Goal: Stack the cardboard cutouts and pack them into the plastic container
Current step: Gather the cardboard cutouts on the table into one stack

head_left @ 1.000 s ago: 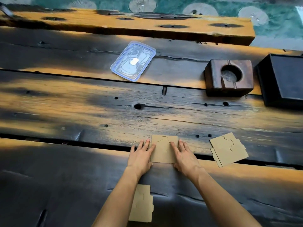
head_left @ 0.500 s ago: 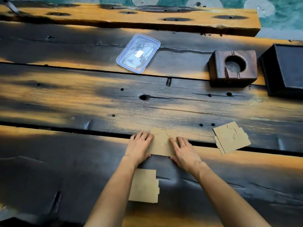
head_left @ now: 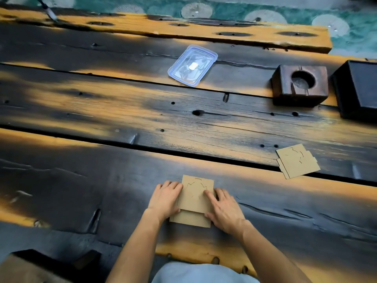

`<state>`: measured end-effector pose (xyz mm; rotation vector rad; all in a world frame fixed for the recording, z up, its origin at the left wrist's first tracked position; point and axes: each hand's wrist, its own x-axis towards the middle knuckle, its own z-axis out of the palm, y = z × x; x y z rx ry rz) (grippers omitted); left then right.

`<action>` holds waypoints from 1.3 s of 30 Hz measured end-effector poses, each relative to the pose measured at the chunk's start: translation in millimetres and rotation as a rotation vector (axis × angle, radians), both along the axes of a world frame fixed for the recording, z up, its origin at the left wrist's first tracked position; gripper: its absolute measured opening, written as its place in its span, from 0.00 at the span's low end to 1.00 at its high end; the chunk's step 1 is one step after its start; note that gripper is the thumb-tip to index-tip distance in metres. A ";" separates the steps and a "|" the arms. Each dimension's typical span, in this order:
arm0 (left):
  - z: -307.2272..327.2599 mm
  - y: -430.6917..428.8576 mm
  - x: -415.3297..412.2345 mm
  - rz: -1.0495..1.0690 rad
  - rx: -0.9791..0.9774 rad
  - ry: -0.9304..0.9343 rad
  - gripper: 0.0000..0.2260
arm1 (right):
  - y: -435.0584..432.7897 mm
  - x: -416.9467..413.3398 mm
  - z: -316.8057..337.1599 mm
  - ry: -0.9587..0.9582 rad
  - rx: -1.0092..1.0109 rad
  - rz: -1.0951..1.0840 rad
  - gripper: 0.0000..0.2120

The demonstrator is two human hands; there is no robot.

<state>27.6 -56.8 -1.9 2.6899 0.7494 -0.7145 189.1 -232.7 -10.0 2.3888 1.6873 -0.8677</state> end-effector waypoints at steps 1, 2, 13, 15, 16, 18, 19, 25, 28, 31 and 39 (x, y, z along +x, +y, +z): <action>-2.0 -4.1 -7.3 -0.007 0.002 0.008 0.33 | -4.8 -6.5 -1.3 0.004 0.000 0.001 0.34; -3.9 -8.5 -14.2 -0.013 0.001 0.017 0.33 | -9.4 -13.1 -2.6 0.007 -0.005 0.001 0.33; -14.3 -20.1 -37.5 -0.061 -0.031 0.012 0.36 | -9.1 -46.3 -15.4 -0.006 -0.088 -0.081 0.34; -16.6 -21.1 -38.9 -0.051 -0.049 0.008 0.36 | -6.6 -47.1 -15.3 -0.001 -0.078 -0.095 0.33; -18.2 -21.8 -40.3 -0.045 -0.060 0.000 0.36 | -5.7 -47.8 -15.1 0.001 -0.076 -0.095 0.32; -21.0 -23.0 -44.3 -0.033 -0.081 -0.022 0.34 | -4.3 -50.0 -15.7 0.012 -0.070 -0.091 0.32; -23.3 -23.6 -46.1 -0.033 -0.093 -0.027 0.33 | -4.3 -51.8 -17.2 0.018 -0.069 -0.098 0.32; -26.4 -25.1 -51.8 -0.047 -0.119 -0.024 0.31 | -2.4 -52.6 -19.2 0.008 -0.055 -0.102 0.32; -25.0 -20.5 -47.5 -0.048 -0.118 -0.004 0.32 | -4.6 -46.0 -20.3 0.006 -0.047 -0.082 0.34; -17.6 -22.1 -42.9 0.004 -0.078 0.019 0.36 | -11.1 -39.6 -18.8 0.059 -0.040 -0.081 0.38; 1.8 -43.7 30.5 0.062 0.095 -0.111 0.39 | -58.2 43.0 -4.3 0.155 0.027 -0.176 0.37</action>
